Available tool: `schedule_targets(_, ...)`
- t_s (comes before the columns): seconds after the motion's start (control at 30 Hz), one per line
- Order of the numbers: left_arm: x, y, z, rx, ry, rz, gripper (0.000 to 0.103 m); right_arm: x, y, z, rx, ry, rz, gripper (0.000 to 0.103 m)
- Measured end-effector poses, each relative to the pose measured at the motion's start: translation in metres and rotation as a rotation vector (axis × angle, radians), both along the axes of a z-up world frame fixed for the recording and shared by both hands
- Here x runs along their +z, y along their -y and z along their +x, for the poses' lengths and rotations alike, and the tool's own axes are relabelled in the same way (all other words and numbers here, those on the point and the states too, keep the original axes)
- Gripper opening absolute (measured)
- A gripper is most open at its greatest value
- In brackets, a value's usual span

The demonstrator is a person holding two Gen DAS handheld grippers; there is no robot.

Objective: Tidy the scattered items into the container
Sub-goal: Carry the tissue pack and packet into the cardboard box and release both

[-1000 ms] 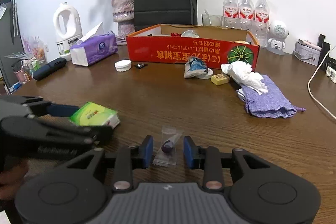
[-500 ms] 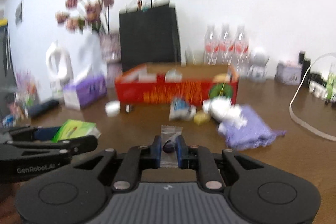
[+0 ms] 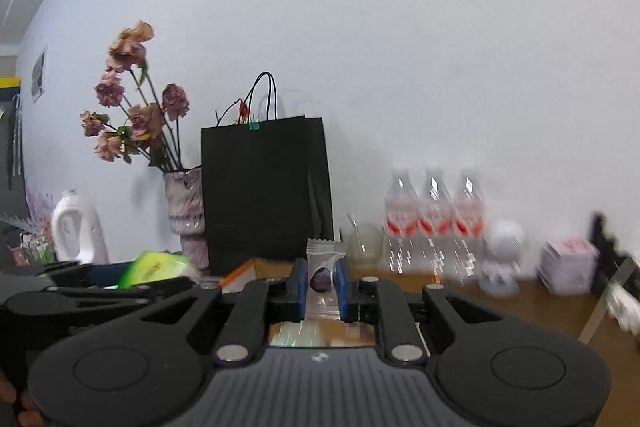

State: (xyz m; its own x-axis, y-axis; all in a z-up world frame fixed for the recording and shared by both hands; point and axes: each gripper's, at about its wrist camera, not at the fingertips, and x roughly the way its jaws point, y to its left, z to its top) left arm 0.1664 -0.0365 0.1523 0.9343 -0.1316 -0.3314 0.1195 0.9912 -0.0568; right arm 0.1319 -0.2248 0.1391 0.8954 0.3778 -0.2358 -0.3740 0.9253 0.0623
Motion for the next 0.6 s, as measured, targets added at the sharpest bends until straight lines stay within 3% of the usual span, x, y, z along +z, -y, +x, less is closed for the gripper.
schedule_targets(0.17,-0.027,0.011,0.128,-0.032,-0.277,-0.06,0.066,0.002,-0.024,0.116,-0.042,-0.098,-0.109,0.014)
schedule_targets(0.27,-0.063,0.018,0.184,-0.016,-0.438,-0.073,0.067,-0.025,-0.035,0.182,-0.039,-0.278,-0.153,0.014)
schedule_targets(0.37,-0.089,0.024,0.216,0.012,-0.523,-0.031,0.067,-0.059,-0.038,0.233,-0.068,-0.465,-0.178,0.014)
schedule_targets(0.43,-0.097,0.022,0.229,0.012,-0.58,-0.058,0.069,-0.079,-0.037,0.256,-0.054,-0.566,-0.172,0.014)
schedule_targets(0.53,-0.105,0.016,0.237,0.004,-0.654,-0.107,0.082,-0.102,-0.038,0.274,-0.031,-0.656,-0.167,0.015)
schedule_targets(0.6,-0.109,0.009,0.237,-0.009,-0.685,-0.15,0.083,-0.111,-0.036,0.279,-0.032,-0.681,-0.155,0.018)
